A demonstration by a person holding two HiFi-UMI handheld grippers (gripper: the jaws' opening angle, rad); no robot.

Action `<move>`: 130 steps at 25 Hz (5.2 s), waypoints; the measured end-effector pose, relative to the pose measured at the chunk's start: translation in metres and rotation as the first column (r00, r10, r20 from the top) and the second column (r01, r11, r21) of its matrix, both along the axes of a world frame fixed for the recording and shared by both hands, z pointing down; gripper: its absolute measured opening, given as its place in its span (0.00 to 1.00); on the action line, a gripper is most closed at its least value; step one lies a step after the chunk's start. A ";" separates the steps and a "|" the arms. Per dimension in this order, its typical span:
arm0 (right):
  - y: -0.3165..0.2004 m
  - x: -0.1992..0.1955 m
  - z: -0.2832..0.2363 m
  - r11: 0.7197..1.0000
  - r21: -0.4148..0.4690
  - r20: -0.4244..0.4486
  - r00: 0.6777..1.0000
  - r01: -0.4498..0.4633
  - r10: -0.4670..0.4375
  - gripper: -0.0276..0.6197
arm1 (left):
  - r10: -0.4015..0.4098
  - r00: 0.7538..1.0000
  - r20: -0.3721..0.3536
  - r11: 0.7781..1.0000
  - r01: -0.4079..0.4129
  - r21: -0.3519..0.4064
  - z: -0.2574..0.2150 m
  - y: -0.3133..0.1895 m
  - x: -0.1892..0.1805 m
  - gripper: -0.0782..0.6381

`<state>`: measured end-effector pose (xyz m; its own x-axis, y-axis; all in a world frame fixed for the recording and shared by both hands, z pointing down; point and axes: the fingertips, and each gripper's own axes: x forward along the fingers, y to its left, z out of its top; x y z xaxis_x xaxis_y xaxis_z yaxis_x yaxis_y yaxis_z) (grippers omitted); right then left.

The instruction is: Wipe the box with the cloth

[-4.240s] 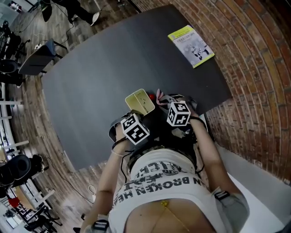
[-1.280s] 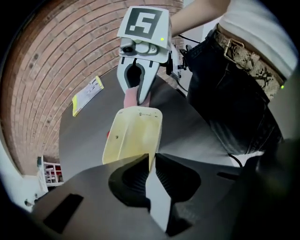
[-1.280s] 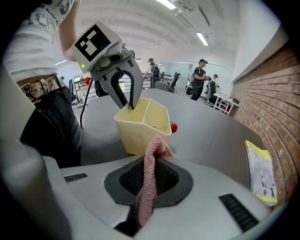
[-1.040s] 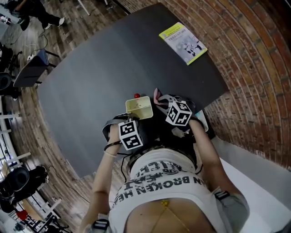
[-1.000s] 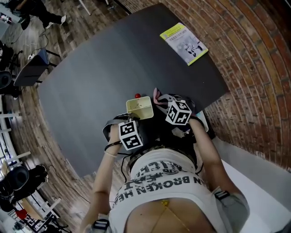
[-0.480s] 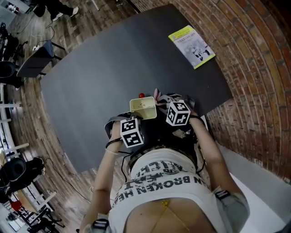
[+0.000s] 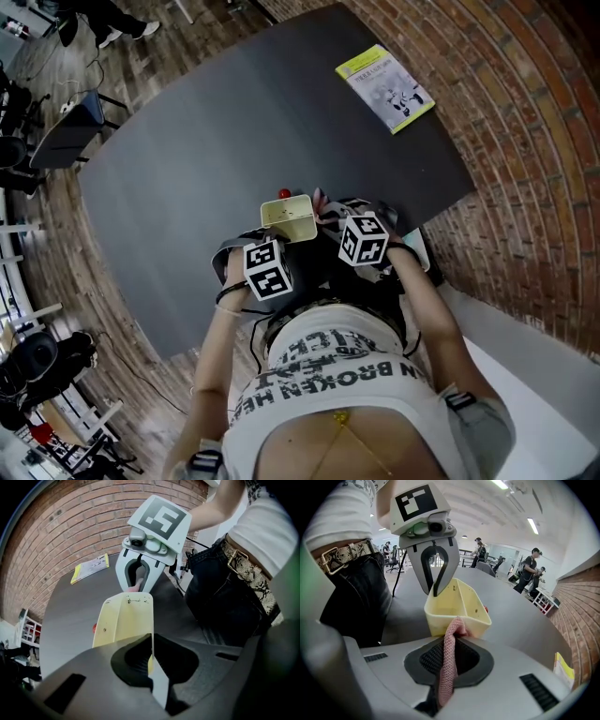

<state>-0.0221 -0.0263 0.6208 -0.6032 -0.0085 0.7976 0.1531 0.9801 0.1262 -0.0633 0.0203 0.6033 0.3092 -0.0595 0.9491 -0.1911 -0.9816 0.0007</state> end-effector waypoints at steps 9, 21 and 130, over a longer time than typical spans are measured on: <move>0.026 0.006 -0.002 1.000 -0.022 0.002 1.000 -0.019 0.019 0.07 | -0.013 1.000 0.002 1.000 0.013 -0.002 0.002 0.000 0.004 0.13; 0.026 0.016 -0.013 0.994 -0.055 0.048 0.994 -0.097 0.100 0.07 | -0.419 0.906 -0.064 0.908 0.416 -0.051 0.004 -0.016 0.024 0.13; -0.006 0.009 -0.004 0.998 -0.014 -0.006 0.998 -0.068 0.068 0.07 | -0.362 0.931 -0.052 0.932 0.362 -0.009 0.008 -0.017 0.027 0.13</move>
